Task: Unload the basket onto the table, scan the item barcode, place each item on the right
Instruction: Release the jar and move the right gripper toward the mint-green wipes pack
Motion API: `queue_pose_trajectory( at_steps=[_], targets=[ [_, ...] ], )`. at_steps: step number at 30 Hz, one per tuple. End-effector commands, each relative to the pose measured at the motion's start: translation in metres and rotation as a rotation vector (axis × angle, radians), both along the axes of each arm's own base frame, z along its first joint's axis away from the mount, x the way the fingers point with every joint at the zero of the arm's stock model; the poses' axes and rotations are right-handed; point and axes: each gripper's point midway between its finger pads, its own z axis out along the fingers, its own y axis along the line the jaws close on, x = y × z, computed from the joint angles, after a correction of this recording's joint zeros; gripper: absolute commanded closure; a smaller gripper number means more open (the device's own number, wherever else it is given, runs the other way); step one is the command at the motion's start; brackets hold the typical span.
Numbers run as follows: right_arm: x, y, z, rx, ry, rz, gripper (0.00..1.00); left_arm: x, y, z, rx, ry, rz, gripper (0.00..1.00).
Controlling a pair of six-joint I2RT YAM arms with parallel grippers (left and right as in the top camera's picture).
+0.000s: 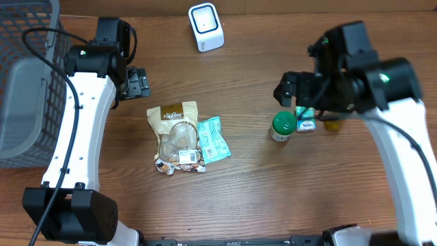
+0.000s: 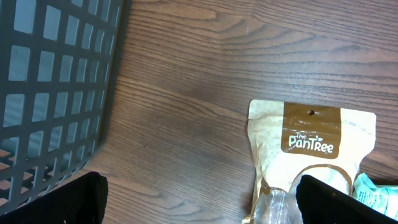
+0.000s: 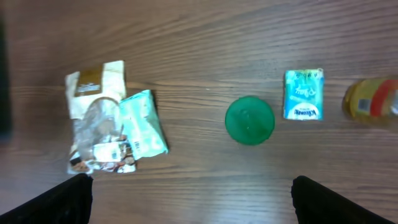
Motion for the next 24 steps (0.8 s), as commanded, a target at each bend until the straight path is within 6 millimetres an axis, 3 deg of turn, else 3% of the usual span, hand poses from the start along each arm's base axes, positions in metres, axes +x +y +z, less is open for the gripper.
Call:
queue_pose_trajectory(
  at_steps=[1, 8, 16, 24],
  targets=[
    [-0.008, 0.004, 0.016, 0.021, -0.038, 0.019, 0.01, 0.003, 0.004, 0.004, 0.014, -0.009, 0.002, 0.00],
    [-0.019, 0.022, -0.001, 0.011, 0.014, 0.078, 0.01, 0.003, 0.004, 0.004, 0.014, -0.009, 0.002, 0.01],
    [-0.026, 0.073, -0.053, 0.051, 0.054, 0.195, 0.00, 0.003, 0.004, 0.004, 0.014, -0.009, 0.002, 0.00],
    [-0.026, 0.087, -0.099, 0.060, 0.066, 0.199, 0.00, 0.003, 0.004, 0.004, 0.014, -0.009, 0.002, 0.01]
  ],
)
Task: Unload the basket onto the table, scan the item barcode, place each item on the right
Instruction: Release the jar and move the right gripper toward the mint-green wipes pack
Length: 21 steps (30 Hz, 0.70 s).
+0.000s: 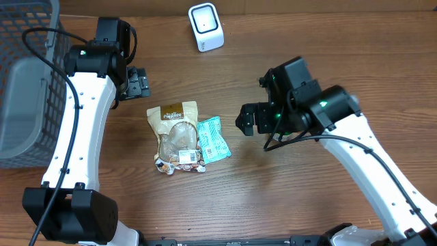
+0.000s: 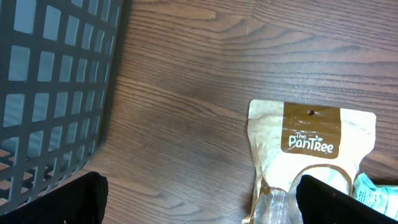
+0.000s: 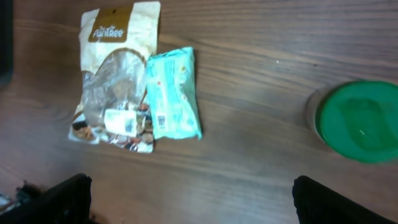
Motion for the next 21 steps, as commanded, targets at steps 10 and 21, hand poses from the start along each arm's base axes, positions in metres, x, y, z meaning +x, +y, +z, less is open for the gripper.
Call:
queue_pose_trajectory(
  at_steps=[10, 21],
  targets=[
    [0.006, 0.005, -0.066, 0.017, -0.023, -0.013, 0.00, 0.003, 0.004, 0.003, 0.014, -0.009, 0.002, 0.00],
    [0.018, -0.028, -0.115, -0.143, 0.001, -0.096, 0.00, 0.003, 0.004, 0.003, 0.014, -0.009, 0.002, 0.00]
  ],
)
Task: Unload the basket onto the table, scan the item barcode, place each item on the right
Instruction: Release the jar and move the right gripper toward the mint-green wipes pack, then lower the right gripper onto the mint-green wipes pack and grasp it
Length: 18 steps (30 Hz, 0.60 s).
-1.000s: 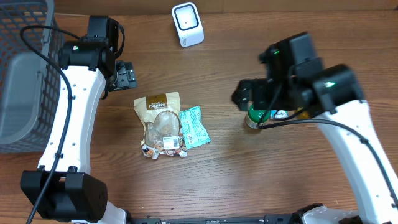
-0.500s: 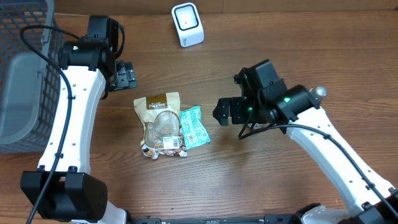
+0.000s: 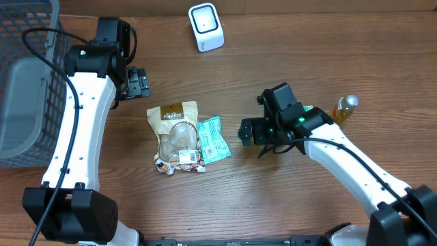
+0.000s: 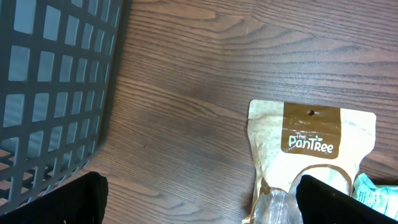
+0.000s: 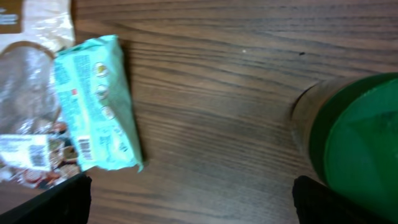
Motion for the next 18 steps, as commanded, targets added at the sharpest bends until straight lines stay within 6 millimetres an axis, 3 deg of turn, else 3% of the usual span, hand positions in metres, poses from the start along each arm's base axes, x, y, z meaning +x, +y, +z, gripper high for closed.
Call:
queue_pose_trajectory(
  at_steps=[1, 8, 18],
  targets=[
    [0.009, -0.016, -0.015, -0.053, 0.011, -0.046, 0.00, 0.003, 0.004, 0.003, 0.014, -0.009, 0.002, 0.00],
    [0.016, -0.041, -0.031, -0.075, 0.063, -0.121, 0.00, 0.003, 0.004, 0.003, 0.014, -0.009, 0.002, 0.00],
    [0.025, -0.065, -0.033, -0.080, 0.070, -0.190, 0.00, 0.003, 0.004, 0.003, 0.014, -0.009, 0.002, 0.01]
  ],
)
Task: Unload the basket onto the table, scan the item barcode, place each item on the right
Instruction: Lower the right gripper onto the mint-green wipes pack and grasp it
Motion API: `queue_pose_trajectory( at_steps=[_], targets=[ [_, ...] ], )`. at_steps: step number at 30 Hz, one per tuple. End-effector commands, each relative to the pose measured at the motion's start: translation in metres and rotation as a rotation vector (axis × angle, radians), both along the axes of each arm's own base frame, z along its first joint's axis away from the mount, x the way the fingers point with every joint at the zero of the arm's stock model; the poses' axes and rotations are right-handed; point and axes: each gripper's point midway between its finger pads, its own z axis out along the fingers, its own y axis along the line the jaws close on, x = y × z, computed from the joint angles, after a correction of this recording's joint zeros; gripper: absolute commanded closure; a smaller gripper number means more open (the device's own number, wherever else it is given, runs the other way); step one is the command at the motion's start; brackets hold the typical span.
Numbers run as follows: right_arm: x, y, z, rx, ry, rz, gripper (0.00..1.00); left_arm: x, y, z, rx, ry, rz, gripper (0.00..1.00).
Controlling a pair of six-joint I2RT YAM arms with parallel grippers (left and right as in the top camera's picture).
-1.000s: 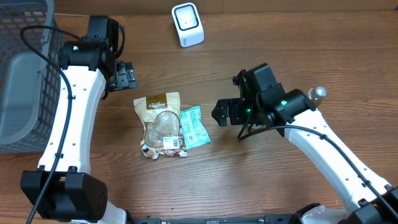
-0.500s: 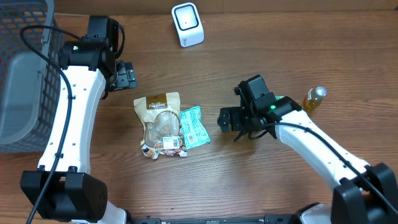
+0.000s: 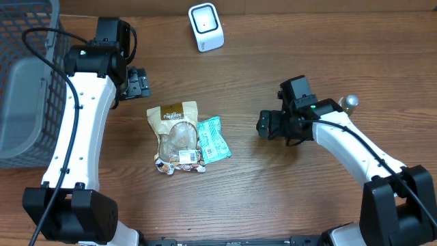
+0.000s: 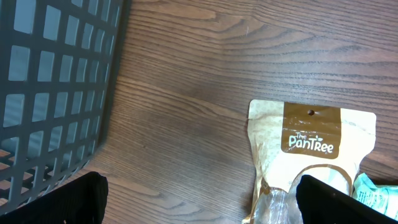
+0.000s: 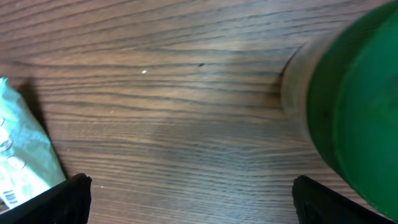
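Observation:
The white barcode scanner (image 3: 206, 27) stands at the table's far edge. A brown Pantree pouch (image 3: 177, 135) (image 4: 311, 155) and a teal packet (image 3: 213, 139) (image 5: 22, 168) lie in the middle. My right gripper (image 3: 270, 126) (image 5: 189, 205) is open, low over bare wood, with nothing between its fingers. The green-lidded jar (image 5: 357, 106) fills the right edge of the right wrist view; the arm hides it from overhead. My left gripper (image 3: 138, 83) (image 4: 202, 202) hangs open between basket and pouch, holding nothing.
A dark grey mesh basket (image 3: 24, 82) (image 4: 50, 81) takes up the left side of the table. The top of a bottle (image 3: 350, 102) shows behind my right arm. Bare wood lies between the teal packet and the jar.
My right gripper has moved right, away from the teal packet and closer to the jar. The green lid now looms larger in the right wrist view. The left arm has not moved.
My right gripper was first open high over the jar, tissue pack and bottle on the right. Then it was over the middle, looking at the pouch and teal packet. Then it stood lower beside the packet, and now by the jar. My left arm stayed still.

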Motion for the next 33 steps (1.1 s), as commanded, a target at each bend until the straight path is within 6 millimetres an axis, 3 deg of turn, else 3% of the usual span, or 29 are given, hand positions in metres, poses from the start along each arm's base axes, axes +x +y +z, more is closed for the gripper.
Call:
queue_pose_trajectory(
  at_steps=[1, 9, 15, 20, 27, 33],
  targets=[
    [0.002, -0.009, -0.004, -0.023, 0.002, -0.018, 0.00, 0.003, 0.004, 0.003, 0.014, -0.009, 0.002, 0.00],
    [0.008, -0.013, -0.003, -0.050, -0.028, -0.029, 0.00, 0.003, 0.004, 0.003, 0.014, -0.009, 0.002, 0.01],
    [-0.006, 0.054, 0.016, 0.287, 0.012, 0.153, 0.00, 0.003, 0.004, 0.003, 0.014, -0.009, 0.002, 0.00],
    [-0.015, 0.089, 0.022, 0.333, -0.013, 0.259, 0.02, 0.003, 0.004, 0.003, 0.014, -0.009, 0.002, 0.01],
    [-0.012, 0.118, 0.019, 0.284, -0.097, 0.336, 0.05, 0.003, 0.004, 0.003, 0.014, -0.009, 0.002, 0.01],
    [-0.006, 0.138, -0.007, 0.309, -0.083, 0.351, 0.12, 0.003, 0.004, 0.003, 0.014, -0.009, 0.002, 0.01]
  ],
)
